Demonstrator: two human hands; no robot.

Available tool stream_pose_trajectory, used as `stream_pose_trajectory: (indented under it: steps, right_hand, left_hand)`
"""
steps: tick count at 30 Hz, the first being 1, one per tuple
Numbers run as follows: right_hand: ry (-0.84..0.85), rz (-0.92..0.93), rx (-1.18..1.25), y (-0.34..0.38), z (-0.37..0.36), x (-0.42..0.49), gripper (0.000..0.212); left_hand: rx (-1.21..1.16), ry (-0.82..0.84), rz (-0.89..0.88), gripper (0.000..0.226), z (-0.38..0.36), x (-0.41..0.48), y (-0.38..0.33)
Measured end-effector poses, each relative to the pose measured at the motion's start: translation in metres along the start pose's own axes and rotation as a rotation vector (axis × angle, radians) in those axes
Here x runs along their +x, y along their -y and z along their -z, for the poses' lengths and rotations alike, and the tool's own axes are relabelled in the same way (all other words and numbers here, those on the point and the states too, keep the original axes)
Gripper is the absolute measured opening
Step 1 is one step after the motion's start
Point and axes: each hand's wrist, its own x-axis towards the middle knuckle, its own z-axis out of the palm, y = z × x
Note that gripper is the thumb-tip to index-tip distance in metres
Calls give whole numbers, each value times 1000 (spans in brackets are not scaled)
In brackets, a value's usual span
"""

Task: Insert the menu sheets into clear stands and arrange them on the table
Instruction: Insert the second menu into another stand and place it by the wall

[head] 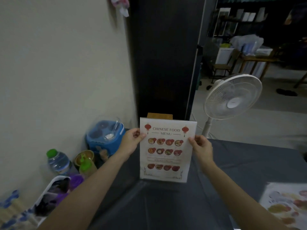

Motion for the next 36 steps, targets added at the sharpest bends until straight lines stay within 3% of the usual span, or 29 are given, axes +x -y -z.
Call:
stream_pose_trajectory:
  steps: [15,29,36]
  right_hand:
    - [-49,-55,-32,-10,-150,107,12]
    - [-60,-134,-42,-22,-178,141,24]
    - [-30,-150,-45,-23,-177,146,25]
  left_hand:
    - [19,-22,39,7,76,170,71]
    - [-10,-9,5,3,79,195,92]
    - [-39,-29,32,12,75,194,92]
